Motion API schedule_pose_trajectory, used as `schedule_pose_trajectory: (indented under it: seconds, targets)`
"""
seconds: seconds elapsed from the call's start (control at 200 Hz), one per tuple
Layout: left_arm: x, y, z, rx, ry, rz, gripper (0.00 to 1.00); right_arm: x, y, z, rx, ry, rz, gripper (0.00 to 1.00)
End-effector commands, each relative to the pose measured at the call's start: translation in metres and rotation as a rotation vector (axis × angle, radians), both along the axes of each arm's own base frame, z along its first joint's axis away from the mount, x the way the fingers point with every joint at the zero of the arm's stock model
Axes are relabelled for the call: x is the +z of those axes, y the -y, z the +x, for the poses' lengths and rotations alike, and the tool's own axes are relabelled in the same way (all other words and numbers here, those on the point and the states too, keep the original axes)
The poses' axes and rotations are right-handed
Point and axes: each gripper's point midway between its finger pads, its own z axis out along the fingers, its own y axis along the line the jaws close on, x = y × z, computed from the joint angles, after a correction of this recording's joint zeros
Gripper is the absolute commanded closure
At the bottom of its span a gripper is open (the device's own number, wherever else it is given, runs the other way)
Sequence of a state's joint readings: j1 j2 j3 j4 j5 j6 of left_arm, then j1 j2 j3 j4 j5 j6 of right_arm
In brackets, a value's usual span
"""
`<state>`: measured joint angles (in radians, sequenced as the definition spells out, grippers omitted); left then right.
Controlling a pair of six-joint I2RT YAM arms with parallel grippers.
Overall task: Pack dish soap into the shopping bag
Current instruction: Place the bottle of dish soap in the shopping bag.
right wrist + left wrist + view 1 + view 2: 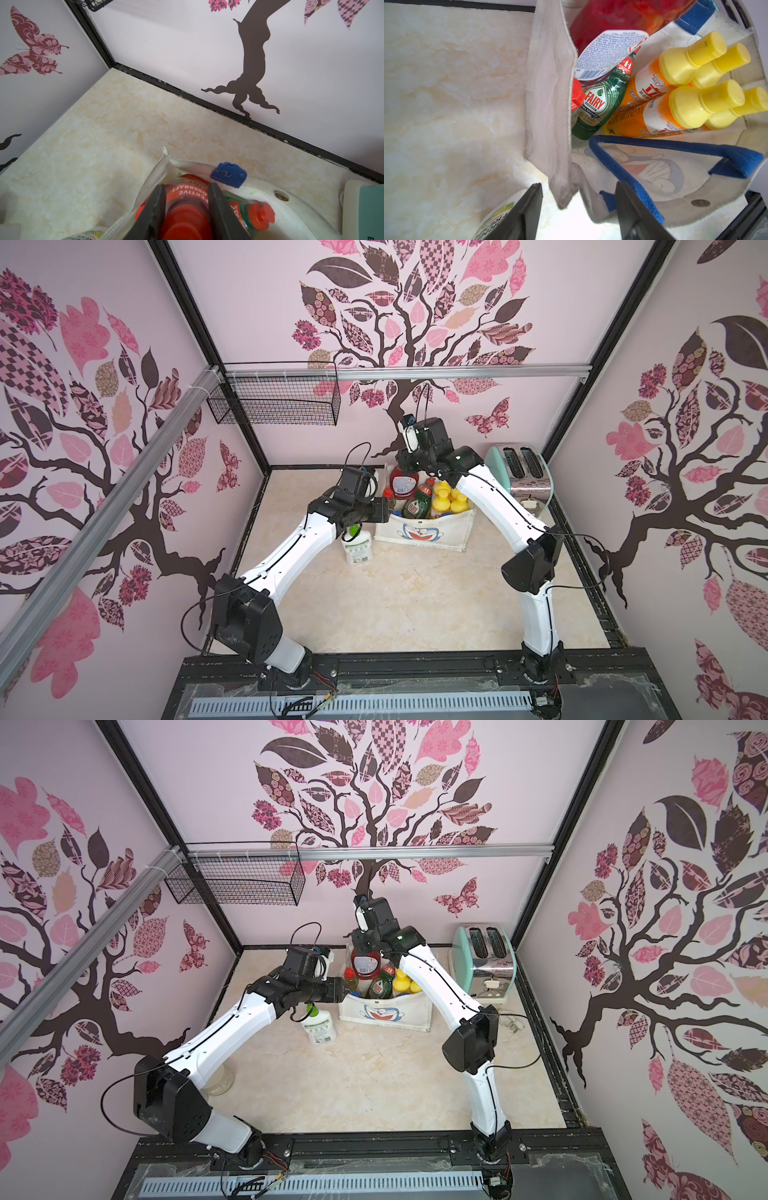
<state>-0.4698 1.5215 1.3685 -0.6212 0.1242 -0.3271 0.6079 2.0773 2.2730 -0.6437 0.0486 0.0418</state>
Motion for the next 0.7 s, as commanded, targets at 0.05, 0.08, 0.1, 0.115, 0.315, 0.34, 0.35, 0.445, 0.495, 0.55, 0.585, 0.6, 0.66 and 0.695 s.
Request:
schedule_pose_trajectory:
  seconds: [0.05,0.08,0.1,0.115,0.315,0.34,0.35,0.445,0.495,0.55,0.585,0.6,0.66,0.695]
  targets:
    - [0.028,-0.007,-0.005,-0.006,0.035,0.0,0.36,0.076,-0.015,-0.027,0.113,0.111,0.196,1.0]
    - [0.033,-0.008,-0.005,-0.003,0.047,-0.005,0.35,0.075,-0.016,-0.028,0.117,0.103,0.203,1.0]
    - [0.035,-0.009,-0.005,0.0,0.051,-0.008,0.34,0.075,-0.016,-0.029,0.12,0.099,0.208,1.0]
    - [0.036,-0.01,-0.004,0.0,0.053,-0.01,0.34,0.075,-0.017,-0.029,0.122,0.095,0.211,1.0]
    - [0.04,-0.013,-0.003,0.001,0.05,-0.038,0.33,0.074,-0.025,-0.038,0.161,0.066,0.263,1.0]
    - [0.041,-0.014,-0.003,0.005,0.05,-0.044,0.33,0.073,-0.025,-0.039,0.163,0.065,0.265,1.0]
    - [0.041,-0.014,-0.003,0.005,0.048,-0.045,0.33,0.073,-0.025,-0.039,0.164,0.064,0.265,1.0]
    - [0.046,-0.017,-0.003,0.006,0.054,-0.063,0.33,0.067,-0.029,-0.043,0.172,0.05,0.267,1.0]
    - [0.047,-0.019,-0.005,0.008,0.059,-0.065,0.33,0.062,-0.032,-0.045,0.178,0.039,0.27,1.0]
    - [0.051,-0.021,-0.005,0.007,0.068,-0.067,0.33,0.056,-0.034,-0.046,0.184,0.031,0.273,1.0]
    - [0.053,-0.021,-0.006,0.005,0.076,-0.066,0.33,0.053,-0.035,-0.046,0.183,0.026,0.276,1.0]
    - [0.053,-0.022,-0.006,0.006,0.077,-0.066,0.33,0.051,-0.036,-0.046,0.184,0.024,0.276,1.0]
    - [0.053,-0.022,-0.006,0.005,0.077,-0.066,0.32,0.046,-0.037,-0.045,0.181,0.023,0.278,1.0]
    - [0.055,-0.021,-0.007,-0.001,0.078,-0.07,0.32,0.044,-0.038,-0.044,0.18,0.023,0.278,1.0]
